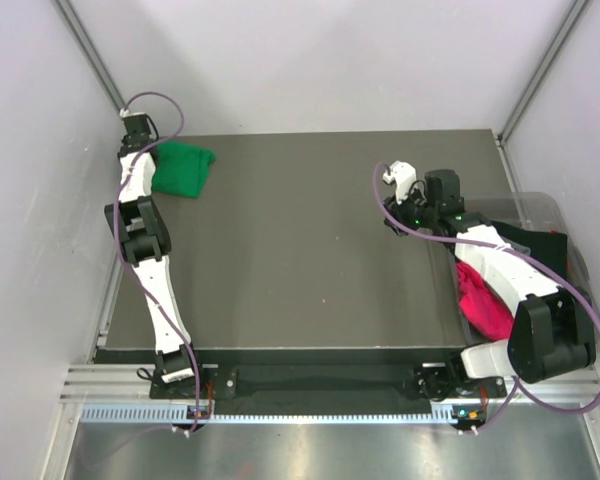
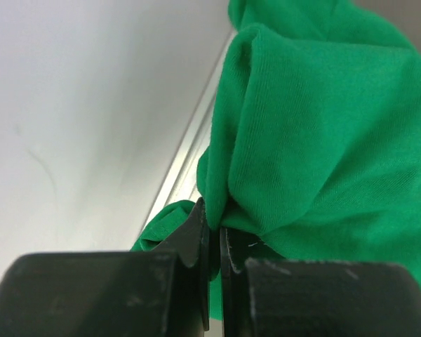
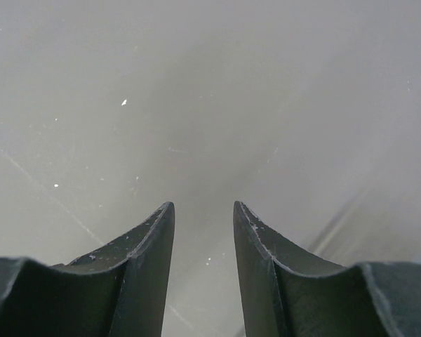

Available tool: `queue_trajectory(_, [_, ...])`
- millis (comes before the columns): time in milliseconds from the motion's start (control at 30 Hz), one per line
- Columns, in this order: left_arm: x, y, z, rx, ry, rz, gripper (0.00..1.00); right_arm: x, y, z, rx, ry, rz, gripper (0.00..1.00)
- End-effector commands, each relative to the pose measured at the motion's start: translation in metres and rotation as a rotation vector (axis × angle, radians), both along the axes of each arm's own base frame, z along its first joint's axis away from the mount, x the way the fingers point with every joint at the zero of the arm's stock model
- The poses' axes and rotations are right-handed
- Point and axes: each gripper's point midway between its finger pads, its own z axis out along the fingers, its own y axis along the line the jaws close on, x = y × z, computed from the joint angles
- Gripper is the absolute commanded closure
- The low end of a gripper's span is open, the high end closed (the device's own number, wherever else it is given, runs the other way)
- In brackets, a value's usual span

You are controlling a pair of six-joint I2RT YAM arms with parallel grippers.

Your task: Fold and stack the t-shirts

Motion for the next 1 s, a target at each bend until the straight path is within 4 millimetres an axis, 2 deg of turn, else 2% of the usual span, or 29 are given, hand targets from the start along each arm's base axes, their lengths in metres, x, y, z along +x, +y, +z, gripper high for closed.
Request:
queue_trajectory(0, [0.018, 0.021, 0.031, 0.071, -0.120, 0.032, 1.00, 0.008, 0.000, 0.011, 0.038, -0.046, -0.003, 0.60])
queue_trajectory(433, [0.020, 0.024, 0.019, 0.079, -0.112, 0.034, 1.00, 0.011, -0.001, 0.009, 0.039, -0.025, -0.008, 0.60])
queue_trajectory(667, [0.017, 0.016, 0.017, 0.046, -0.096, 0.010, 1.00, 0.010, -0.003, 0.009, 0.043, -0.032, -0.010, 0.60])
queue_trajectory(733, [0.017, -0.001, 0.030, 0.023, -0.104, -0.038, 1.00, 0.010, -0.003, 0.011, 0.045, -0.038, -0.012, 0.60])
queue_trajectory(767, [0.007, -0.010, 0.014, 0.006, -0.058, -0.057, 1.00, 0.009, -0.003, 0.011, 0.048, -0.037, -0.012, 0.60])
queue_trajectory(800, [0.003, -0.019, 0.014, 0.003, -0.050, -0.081, 1.00, 0.009, -0.003, 0.013, 0.048, -0.043, -0.011, 0.60])
queue_trajectory(833, [0.001, -0.037, 0.039, 0.013, -0.080, -0.118, 1.00, 0.009, -0.004, 0.017, 0.052, -0.052, -0.015, 0.60])
queue_trajectory(867, [-0.013, -0.051, 0.015, 0.004, -0.030, -0.154, 1.00, 0.009, -0.003, 0.018, 0.053, -0.055, -0.012, 0.60])
queue_trajectory(900, [-0.016, -0.071, 0.042, 0.020, -0.068, -0.196, 1.00, 0.009, -0.004, 0.018, 0.056, -0.057, -0.013, 0.60])
queue_trajectory(933, [-0.023, -0.082, 0.043, 0.020, -0.063, -0.222, 1.00, 0.009, -0.003, 0.020, 0.060, -0.062, -0.011, 0.60])
queue_trajectory(967, [-0.038, -0.097, 0.024, 0.004, -0.014, -0.262, 1.00, 0.009, -0.003, 0.022, 0.066, -0.064, -0.013, 0.60])
